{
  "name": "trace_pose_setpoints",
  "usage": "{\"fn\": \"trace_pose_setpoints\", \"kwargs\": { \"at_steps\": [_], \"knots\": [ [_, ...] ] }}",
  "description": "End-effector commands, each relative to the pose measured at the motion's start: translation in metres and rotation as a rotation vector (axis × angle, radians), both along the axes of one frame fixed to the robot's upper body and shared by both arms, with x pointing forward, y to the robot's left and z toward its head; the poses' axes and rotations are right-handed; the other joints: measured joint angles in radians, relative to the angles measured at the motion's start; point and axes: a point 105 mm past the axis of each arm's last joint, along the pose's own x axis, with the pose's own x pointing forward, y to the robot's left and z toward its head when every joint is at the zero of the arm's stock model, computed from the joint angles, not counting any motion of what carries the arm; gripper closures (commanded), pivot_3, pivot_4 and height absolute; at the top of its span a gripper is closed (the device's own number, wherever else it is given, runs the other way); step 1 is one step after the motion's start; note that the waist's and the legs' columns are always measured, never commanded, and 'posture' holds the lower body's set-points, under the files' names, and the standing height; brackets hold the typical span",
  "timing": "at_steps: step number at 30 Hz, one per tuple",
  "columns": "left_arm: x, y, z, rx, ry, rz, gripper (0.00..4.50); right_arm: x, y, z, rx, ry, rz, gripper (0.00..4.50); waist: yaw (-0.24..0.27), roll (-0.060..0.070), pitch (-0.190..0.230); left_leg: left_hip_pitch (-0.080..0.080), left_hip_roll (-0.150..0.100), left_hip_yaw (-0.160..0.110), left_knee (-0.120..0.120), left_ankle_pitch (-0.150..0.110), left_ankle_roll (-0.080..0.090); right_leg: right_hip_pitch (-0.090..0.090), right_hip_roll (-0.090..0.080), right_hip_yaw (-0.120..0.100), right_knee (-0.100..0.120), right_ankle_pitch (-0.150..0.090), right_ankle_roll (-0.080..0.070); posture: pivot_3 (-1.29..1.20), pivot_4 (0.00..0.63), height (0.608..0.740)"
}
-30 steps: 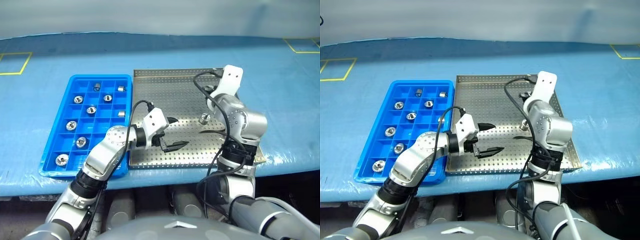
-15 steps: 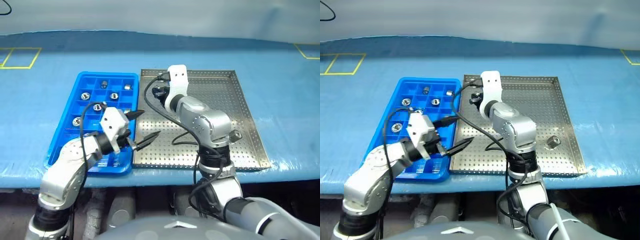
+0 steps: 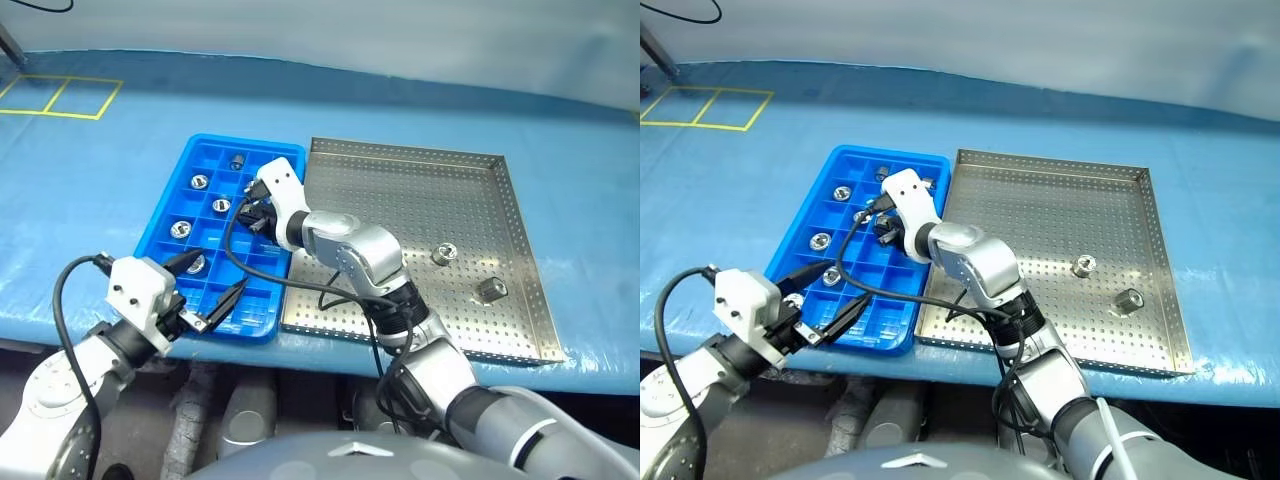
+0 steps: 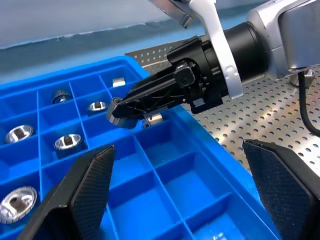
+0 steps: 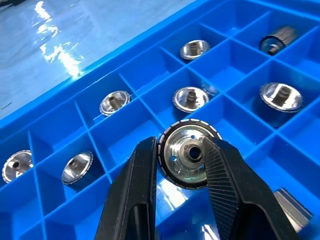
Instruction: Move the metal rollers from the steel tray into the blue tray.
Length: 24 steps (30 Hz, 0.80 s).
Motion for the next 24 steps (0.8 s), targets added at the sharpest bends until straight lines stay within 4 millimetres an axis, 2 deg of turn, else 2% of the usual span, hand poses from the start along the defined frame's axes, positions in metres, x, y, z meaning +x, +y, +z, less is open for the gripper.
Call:
{"fn": "trace_pose_setpoints", "kwargs": {
  "at_steps": [1,7,14,18,21,24],
  "knots": [
    [-0.010,-0.002,0.008,-0.021,-0.030,-0.006,0.00,-0.010,0.023,0.020,0.045,-0.072,0.097,3.43,0.007,0.000,0.000,0.000,0.000,0.000,0.000,0.000,0.000,0.000,0.000,0.000,0.000,0.000,-0.001,0.38,0.150,0.740],
    [-0.017,0.001,-0.004,-0.054,0.019,0.035,0.00,-0.015,0.034,0.009,0.023,-0.067,0.139,3.43,0.021,0.000,0.000,0.000,0.000,0.000,0.000,0.000,-0.001,0.000,0.000,-0.001,0.000,-0.001,-0.001,0.40,0.150,0.740],
    [-0.014,0.001,-0.006,-0.057,0.020,0.033,0.00,-0.007,0.027,0.000,-0.010,-0.059,0.110,3.43,0.025,0.000,0.000,0.000,0.000,0.000,0.000,-0.001,-0.001,0.000,0.000,-0.001,0.000,-0.001,-0.001,0.40,0.150,0.740],
    [-0.011,-0.002,-0.006,-0.065,0.019,0.013,0.00,-0.004,0.021,-0.004,-0.027,-0.054,0.094,2.16,0.025,0.000,0.000,0.000,0.001,0.000,-0.001,-0.001,-0.001,0.000,0.000,-0.001,0.000,-0.001,-0.001,0.37,0.150,0.740],
    [-0.008,-0.008,-0.006,-0.068,0.020,-0.030,0.00,-0.004,0.013,0.004,-0.006,-0.087,0.087,1.20,0.024,0.000,0.000,0.000,0.000,0.000,-0.001,-0.001,-0.001,0.000,0.000,-0.001,0.000,-0.001,-0.001,0.33,0.150,0.740],
    [-0.003,-0.013,-0.004,-0.068,0.013,-0.064,0.00,0.000,-0.004,0.026,0.059,-0.173,0.028,1.20,0.022,0.000,0.001,0.000,0.000,0.000,-0.001,-0.001,-0.002,0.000,0.000,-0.001,0.000,-0.001,-0.001,0.29,0.150,0.740]
  ]
}}
